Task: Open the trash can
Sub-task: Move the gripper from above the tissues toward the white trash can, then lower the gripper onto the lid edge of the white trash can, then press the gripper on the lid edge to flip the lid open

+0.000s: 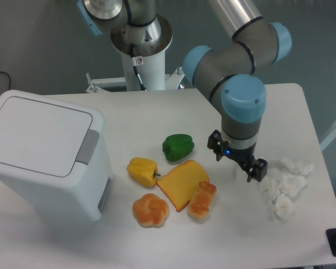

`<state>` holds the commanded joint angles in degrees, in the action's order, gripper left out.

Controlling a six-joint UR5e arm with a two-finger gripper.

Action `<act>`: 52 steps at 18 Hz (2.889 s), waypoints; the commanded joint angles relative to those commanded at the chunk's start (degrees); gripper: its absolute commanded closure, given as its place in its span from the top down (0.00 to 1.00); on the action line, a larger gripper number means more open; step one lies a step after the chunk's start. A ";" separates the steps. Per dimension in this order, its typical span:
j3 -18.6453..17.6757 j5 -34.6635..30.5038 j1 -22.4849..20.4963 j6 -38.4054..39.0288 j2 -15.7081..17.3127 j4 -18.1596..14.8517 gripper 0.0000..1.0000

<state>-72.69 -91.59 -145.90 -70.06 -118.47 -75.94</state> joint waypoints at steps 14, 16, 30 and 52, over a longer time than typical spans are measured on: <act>-1.40 5.37 2.63 10.72 4.04 -2.37 1.00; -1.31 6.86 3.86 13.96 4.74 -3.08 1.00; -1.31 20.92 10.90 40.87 10.36 -3.78 1.00; -3.60 26.12 11.78 44.66 13.44 -5.72 1.00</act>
<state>-76.29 -65.48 -134.12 -25.40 -105.03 -81.65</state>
